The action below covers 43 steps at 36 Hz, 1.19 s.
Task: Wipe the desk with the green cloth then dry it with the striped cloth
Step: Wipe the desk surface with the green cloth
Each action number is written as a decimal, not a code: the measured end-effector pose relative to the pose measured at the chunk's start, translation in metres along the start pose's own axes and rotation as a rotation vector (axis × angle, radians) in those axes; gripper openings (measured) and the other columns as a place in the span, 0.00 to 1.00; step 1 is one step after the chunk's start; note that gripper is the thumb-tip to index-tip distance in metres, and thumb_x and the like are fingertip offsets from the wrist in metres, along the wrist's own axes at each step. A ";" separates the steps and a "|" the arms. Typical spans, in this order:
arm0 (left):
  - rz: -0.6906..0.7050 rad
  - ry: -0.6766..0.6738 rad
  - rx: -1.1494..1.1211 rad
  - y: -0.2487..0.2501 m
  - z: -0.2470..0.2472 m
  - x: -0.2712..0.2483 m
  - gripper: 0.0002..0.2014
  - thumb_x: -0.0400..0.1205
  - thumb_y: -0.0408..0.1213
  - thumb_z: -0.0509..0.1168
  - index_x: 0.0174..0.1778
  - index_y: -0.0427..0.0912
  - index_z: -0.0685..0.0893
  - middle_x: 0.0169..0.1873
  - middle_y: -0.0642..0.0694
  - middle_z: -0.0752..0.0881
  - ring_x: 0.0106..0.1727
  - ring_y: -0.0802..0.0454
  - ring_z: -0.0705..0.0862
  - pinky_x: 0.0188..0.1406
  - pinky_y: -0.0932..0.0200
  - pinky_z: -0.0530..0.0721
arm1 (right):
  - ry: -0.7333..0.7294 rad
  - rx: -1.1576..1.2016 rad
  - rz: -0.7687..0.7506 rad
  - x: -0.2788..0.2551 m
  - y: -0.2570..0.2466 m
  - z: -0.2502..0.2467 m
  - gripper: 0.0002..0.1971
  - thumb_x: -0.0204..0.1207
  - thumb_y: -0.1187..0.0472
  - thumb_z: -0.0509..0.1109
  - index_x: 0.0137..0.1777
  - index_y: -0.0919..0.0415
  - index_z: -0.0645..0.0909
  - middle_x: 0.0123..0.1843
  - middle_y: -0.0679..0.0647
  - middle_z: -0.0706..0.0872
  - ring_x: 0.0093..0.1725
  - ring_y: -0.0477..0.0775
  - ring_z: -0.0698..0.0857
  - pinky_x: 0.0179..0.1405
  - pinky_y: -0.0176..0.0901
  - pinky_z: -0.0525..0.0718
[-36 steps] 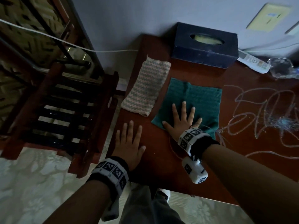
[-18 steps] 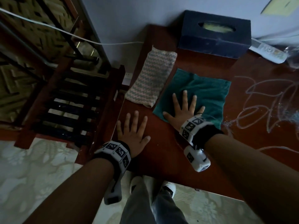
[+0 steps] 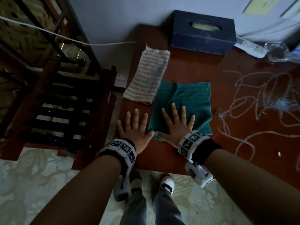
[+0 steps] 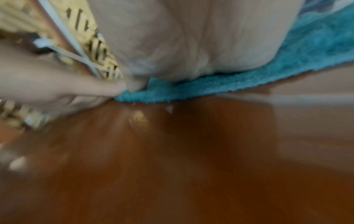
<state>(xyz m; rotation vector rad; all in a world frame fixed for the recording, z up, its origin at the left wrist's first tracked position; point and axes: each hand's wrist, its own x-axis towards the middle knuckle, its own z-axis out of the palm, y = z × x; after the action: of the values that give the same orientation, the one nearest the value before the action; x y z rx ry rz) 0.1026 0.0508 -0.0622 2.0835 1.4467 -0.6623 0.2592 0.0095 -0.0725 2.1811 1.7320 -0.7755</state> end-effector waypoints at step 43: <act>0.018 -0.017 0.033 0.000 -0.003 -0.002 0.47 0.75 0.74 0.45 0.79 0.57 0.27 0.77 0.47 0.22 0.79 0.41 0.24 0.75 0.32 0.32 | 0.168 -0.097 -0.305 -0.075 0.039 0.053 0.34 0.79 0.33 0.48 0.82 0.41 0.45 0.85 0.53 0.49 0.83 0.60 0.47 0.75 0.69 0.47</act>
<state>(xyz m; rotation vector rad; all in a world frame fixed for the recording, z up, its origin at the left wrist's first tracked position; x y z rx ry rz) 0.1017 0.0511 -0.0586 2.1088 1.4155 -0.6999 0.2719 -0.0896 -0.0805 1.9949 2.1723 -0.5703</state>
